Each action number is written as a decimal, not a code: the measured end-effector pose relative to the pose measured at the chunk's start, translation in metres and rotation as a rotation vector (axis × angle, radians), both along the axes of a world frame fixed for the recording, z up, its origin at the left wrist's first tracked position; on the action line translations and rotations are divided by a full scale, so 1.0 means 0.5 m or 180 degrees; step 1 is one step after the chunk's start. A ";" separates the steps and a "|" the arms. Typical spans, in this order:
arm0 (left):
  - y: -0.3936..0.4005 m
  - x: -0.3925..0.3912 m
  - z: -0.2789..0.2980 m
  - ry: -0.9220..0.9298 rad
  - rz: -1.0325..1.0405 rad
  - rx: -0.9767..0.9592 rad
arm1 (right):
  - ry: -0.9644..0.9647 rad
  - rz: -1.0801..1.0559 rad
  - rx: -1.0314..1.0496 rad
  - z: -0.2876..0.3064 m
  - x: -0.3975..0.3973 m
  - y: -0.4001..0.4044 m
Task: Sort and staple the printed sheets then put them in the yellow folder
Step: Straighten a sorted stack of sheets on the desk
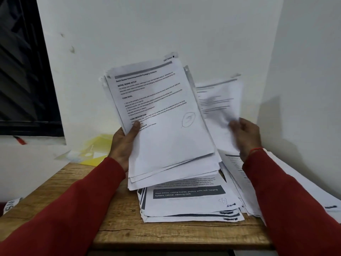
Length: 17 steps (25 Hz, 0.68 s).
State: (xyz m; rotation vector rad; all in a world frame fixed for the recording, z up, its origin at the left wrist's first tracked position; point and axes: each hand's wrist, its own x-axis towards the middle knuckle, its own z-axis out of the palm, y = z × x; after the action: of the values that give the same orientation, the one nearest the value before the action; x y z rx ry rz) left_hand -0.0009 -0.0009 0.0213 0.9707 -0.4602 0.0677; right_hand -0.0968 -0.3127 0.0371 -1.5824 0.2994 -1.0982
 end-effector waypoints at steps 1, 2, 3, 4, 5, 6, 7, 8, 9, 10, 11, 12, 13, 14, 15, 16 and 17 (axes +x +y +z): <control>-0.002 0.000 -0.001 0.0037 -0.0028 -0.0009 | 0.0097 0.0403 -0.0209 0.003 0.000 0.032; -0.003 0.001 -0.002 0.0083 -0.0041 0.0010 | 0.0129 0.0805 -0.0302 0.002 0.003 0.059; -0.004 0.003 -0.005 0.0125 -0.0045 0.0065 | 0.0123 0.1161 -0.0219 0.000 0.001 0.084; -0.007 0.005 -0.009 0.0175 -0.0045 0.0152 | 0.0100 0.1474 -0.0048 0.001 -0.005 0.110; -0.009 0.008 -0.015 0.0234 -0.0036 0.0254 | 0.0115 0.1629 0.0057 0.002 -0.008 0.127; -0.012 0.010 -0.020 0.0294 -0.0011 0.0343 | 0.0197 0.1718 0.0124 0.003 -0.012 0.142; -0.014 0.011 -0.023 0.0335 0.0033 0.0403 | 0.0315 0.1707 0.0108 0.004 -0.015 0.153; -0.017 0.013 -0.026 0.0357 0.0092 0.0437 | 0.0432 0.1707 0.0107 0.006 -0.019 0.160; -0.019 0.014 -0.027 0.0367 0.0157 0.0450 | 0.0485 0.1699 0.0074 0.007 -0.022 0.162; -0.020 0.016 -0.028 0.0380 0.0221 0.0445 | 0.0435 0.1681 0.0101 0.011 -0.025 0.166; -0.019 0.015 -0.028 0.0390 0.0265 0.0433 | 0.0374 0.1624 0.0135 0.010 -0.022 0.162; -0.018 0.012 -0.027 0.0393 0.0298 0.0429 | 0.0373 0.1548 0.0196 0.011 -0.021 0.160; -0.016 0.010 -0.028 0.0381 0.0327 0.0438 | 0.0418 0.1483 0.0214 0.010 -0.019 0.155; -0.016 0.008 -0.027 0.0358 0.0359 0.0459 | 0.0484 0.1464 0.0242 0.011 -0.019 0.155; -0.016 0.006 -0.027 0.0328 0.0392 0.0477 | 0.0506 0.1485 0.0258 0.008 -0.016 0.149; -0.016 0.003 -0.025 0.0286 0.0410 0.0480 | 0.0516 0.1502 0.0264 0.007 -0.014 0.147; -0.017 0.001 -0.024 0.0245 0.0408 0.0465 | 0.0513 0.1452 0.0193 0.002 -0.010 0.142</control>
State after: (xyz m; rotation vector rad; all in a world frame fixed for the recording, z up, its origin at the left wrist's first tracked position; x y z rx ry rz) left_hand -0.0004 -0.0093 0.0093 1.1421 -0.3351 0.1130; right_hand -0.1016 -0.2417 0.0382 -1.5859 0.0688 -0.6069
